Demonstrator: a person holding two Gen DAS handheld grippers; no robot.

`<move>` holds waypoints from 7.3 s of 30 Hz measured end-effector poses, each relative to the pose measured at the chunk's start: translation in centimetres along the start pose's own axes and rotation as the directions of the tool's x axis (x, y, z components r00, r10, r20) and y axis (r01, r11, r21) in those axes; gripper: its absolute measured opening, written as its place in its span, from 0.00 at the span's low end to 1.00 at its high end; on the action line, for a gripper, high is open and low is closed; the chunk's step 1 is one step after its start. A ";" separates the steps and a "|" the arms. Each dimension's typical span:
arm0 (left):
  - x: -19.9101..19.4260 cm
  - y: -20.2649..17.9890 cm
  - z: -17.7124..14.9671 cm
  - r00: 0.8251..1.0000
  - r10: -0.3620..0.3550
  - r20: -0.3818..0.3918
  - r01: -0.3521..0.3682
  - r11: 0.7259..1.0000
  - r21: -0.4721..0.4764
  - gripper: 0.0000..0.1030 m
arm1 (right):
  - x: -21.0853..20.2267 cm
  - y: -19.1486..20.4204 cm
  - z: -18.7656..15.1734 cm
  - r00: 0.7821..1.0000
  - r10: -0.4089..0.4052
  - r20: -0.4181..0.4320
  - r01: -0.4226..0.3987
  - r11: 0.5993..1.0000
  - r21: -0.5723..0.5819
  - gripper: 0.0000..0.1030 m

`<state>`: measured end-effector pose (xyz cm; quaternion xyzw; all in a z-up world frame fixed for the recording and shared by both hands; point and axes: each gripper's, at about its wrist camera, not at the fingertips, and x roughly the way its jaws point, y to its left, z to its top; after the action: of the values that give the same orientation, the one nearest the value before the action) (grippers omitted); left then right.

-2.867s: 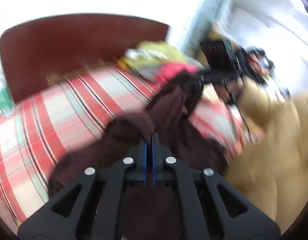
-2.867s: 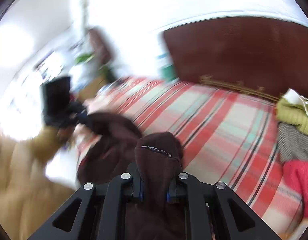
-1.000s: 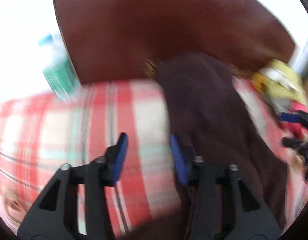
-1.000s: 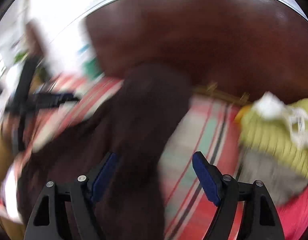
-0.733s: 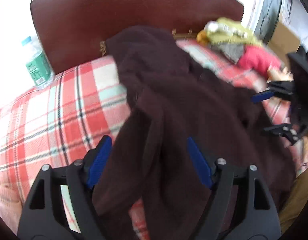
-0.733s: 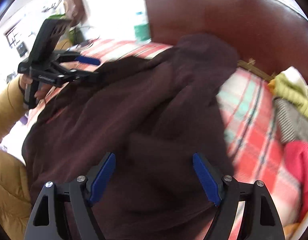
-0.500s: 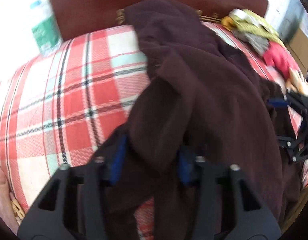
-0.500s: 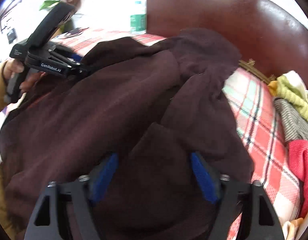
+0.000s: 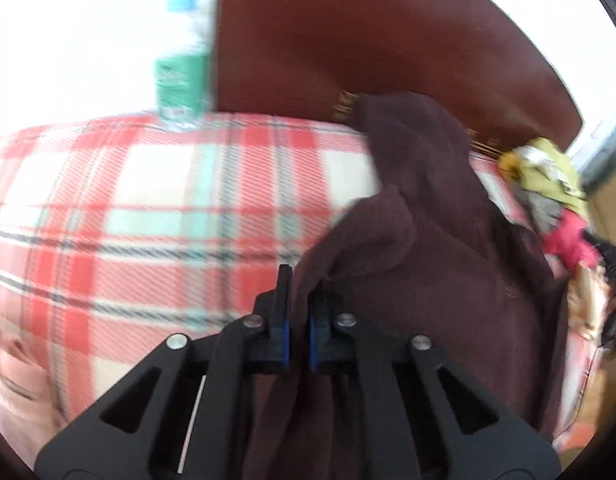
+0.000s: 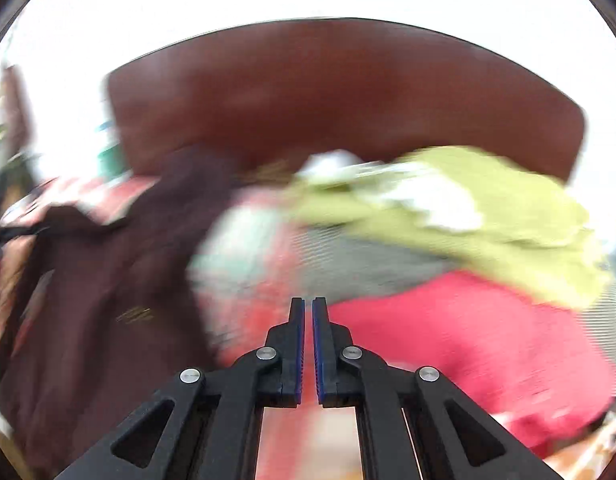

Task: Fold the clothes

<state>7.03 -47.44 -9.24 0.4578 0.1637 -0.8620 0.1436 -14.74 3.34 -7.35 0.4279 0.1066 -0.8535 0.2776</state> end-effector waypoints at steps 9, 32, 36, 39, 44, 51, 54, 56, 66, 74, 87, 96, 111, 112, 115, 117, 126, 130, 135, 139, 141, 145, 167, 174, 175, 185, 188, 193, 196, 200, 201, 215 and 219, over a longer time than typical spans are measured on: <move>0.2 1.1 -2.3 0.989 0.146 0.034 -0.141 0.983 -0.118 0.38 | -2.3 5.6 -4.4 0.960 0.275 -0.061 -0.279 0.957 -0.081 0.57; -7.4 -17.9 -7.6 0.930 -0.368 -0.013 0.360 0.901 0.242 0.52 | -11.1 2.7 -9.1 0.997 0.070 0.021 -0.069 0.997 -0.046 0.04; -4.4 -24.3 -7.1 0.900 -0.420 -0.119 0.435 0.849 0.299 0.52 | -11.8 -3.7 -5.8 0.992 -0.106 0.068 0.106 0.994 0.013 0.04; -2.3 -28.4 -6.4 0.890 -0.425 -0.166 0.456 0.829 0.323 0.52 | -10.5 -8.0 -4.4 0.979 -0.194 0.063 0.187 0.978 0.095 0.25; 0.5 -32.5 -4.7 0.895 -0.399 -0.200 0.445 0.830 0.337 0.52 | -8.6 -10.5 -4.9 0.990 -0.139 0.036 0.129 0.971 0.201 0.56; 4.0 -35.6 -1.7 0.896 -0.381 -0.229 0.439 0.838 0.324 0.52 | -13.1 -6.2 -8.2 0.976 -0.007 0.216 -0.002 0.999 0.043 0.62; 4.9 -36.1 0.3 0.869 -0.437 -0.231 0.488 0.835 0.254 0.52 | -12.9 -0.2 -10.9 0.987 0.046 0.156 -0.011 0.975 -0.222 0.64; 5.0 -36.0 1.8 0.846 -0.491 -0.207 0.527 0.826 0.197 0.52 | -11.0 2.9 -12.7 0.997 0.031 0.074 -0.002 0.935 -0.354 0.64; 4.1 -33.0 0.5 0.838 -0.513 -0.183 0.542 0.822 0.177 0.54 | -4.8 3.5 -14.2 0.993 -0.103 -0.054 0.074 0.917 -0.392 0.19; 4.3 -33.1 -3.1 0.848 -0.456 -0.269 0.524 0.796 0.303 0.55 | -13.8 -5.1 -9.2 0.955 0.223 0.196 -0.239 0.969 0.060 0.03; 6.6 -37.1 4.4 0.840 -0.525 -0.139 0.542 0.827 0.150 0.55 | -18.1 -19.6 -8.2 0.840 0.184 0.511 -0.461 0.739 0.492 0.06; 3.4 -34.4 -0.4 0.884 -0.449 -0.126 0.463 0.807 0.366 0.55 | -14.5 -22.1 -13.0 0.970 -0.069 0.235 -0.103 0.756 0.647 0.49; 6.2 -37.3 -1.8 0.872 -0.423 -0.247 0.489 0.783 0.385 0.55 | -3.9 -1.1 -3.5 0.976 -0.213 -0.040 0.163 0.842 -0.514 0.27; 6.3 -37.3 -1.3 0.869 -0.433 -0.238 0.493 0.789 0.366 0.55 | -3.7 -2.1 -2.7 0.986 -0.155 -0.067 0.108 0.884 -0.456 0.11; 6.6 -36.7 0.7 0.861 -0.471 -0.194 0.509 0.810 0.292 0.55 | -4.9 -6.5 0.5 0.996 0.076 -0.051 -0.083 0.986 -0.147 0.07; 6.9 -35.8 2.2 0.854 -0.497 -0.154 0.520 0.830 0.204 0.55 | -5.0 -9.2 1.5 0.996 0.085 -0.029 -0.085 0.996 0.013 0.10; 6.3 -33.1 1.5 0.873 -0.475 -0.107 0.487 0.860 0.152 0.55 | -13.6 -14.9 -3.2 0.972 0.056 0.229 -0.113 0.963 0.243 0.71; 4.7 -33.6 0.0 0.857 -0.502 -0.119 0.515 0.829 0.219 0.55 | -15.6 -13.3 -6.9 0.983 -0.061 0.174 0.049 0.996 0.073 0.78; 4.1 -34.7 -1.0 0.846 -0.508 -0.164 0.533 0.810 0.245 0.55 | -12.3 -10.2 -8.3 0.965 -0.260 0.014 0.257 0.941 -0.219 0.69; 3.2 -33.2 -1.8 0.845 -0.506 -0.172 0.534 0.819 0.213 0.55 | -11.7 -11.1 -7.7 0.982 -0.174 -0.075 0.159 0.972 -0.172 0.08; 2.3 -31.7 -2.3 0.846 -0.507 -0.166 0.532 0.820 0.211 0.55 | -12.7 -11.3 -7.0 0.993 -0.098 -0.070 0.090 0.990 -0.112 0.07; 0.1 -28.3 -3.3 0.833 -0.534 -0.143 0.553 0.813 0.184 0.59 | -17.4 -10.6 -4.8 0.969 0.238 0.068 -0.243 0.966 0.084 0.07; -11.3 -6.2 -8.6 0.916 -0.392 0.089 0.393 0.920 0.011 0.61 | 1.7 21.4 4.4 0.770 0.608 -0.195 -0.607 0.791 0.072 0.12; -11.8 -0.8 -10.5 0.940 -0.323 0.108 0.333 0.938 -0.095 0.63 | 7.8 26.1 2.9 0.758 0.577 -0.303 -0.576 0.811 0.104 0.49; -11.7 -0.2 -10.7 0.943 -0.315 0.108 0.326 0.940 -0.104 0.63 | 7.4 26.1 2.7 0.773 0.564 -0.291 -0.567 0.820 0.084 0.49; -12.0 4.4 -13.5 0.980 -0.191 0.055 0.197 0.968 -0.156 0.63 | 2.8 25.4 -0.4 0.876 0.438 -0.202 -0.474 0.859 -0.192 0.49; -12.1 4.5 -15.3 0.985 -0.170 0.019 0.171 0.973 -0.154 0.63 | 4.6 27.9 -0.6 0.900 0.390 -0.193 -0.429 0.869 -0.248 0.45; -11.6 4.4 -17.5 0.983 -0.180 -0.024 0.174 0.972 -0.160 0.63 | 7.2 31.4 -1.2 0.922 0.318 -0.221 -0.377 0.869 -0.320 0.46; -11.0 4.2 -19.1 0.981 -0.176 -0.079 0.164 0.977 -0.139 0.63 | 6.1 31.3 -1.1 0.912 0.345 -0.223 -0.401 0.863 -0.307 0.46; -11.0 3.6 -20.6 0.975 -0.200 -0.094 0.192 0.977 -0.095 0.63 | 2.9 30.6 -3.0 0.873 0.430 -0.231 -0.483 0.826 -0.291 0.51; -11.0 3.4 -20.6 0.971 -0.219 -0.097 0.211 0.973 -0.094 0.60 | 2.1 30.5 -3.8 0.864 0.445 -0.237 -0.500 0.813 -0.296 0.52; -14.7 3.3 -13.4 0.815 -0.575 0.075 0.565 0.758 -0.325 0.09 | -6.4 35.3 -11.6 0.689 0.676 -0.261 -0.714 0.574 -0.400 0.76; -14.9 0.6 -10.7 0.775 -0.622 0.107 0.617 0.711 -0.336 0.09 | -7.2 37.3 -11.8 0.733 0.660 -0.166 -0.653 0.616 -0.440 0.79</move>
<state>23.26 -42.09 -2.50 0.3490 0.4600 -0.8130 -0.0753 17.69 -19.67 -6.78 0.3507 0.1447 -0.6427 0.6656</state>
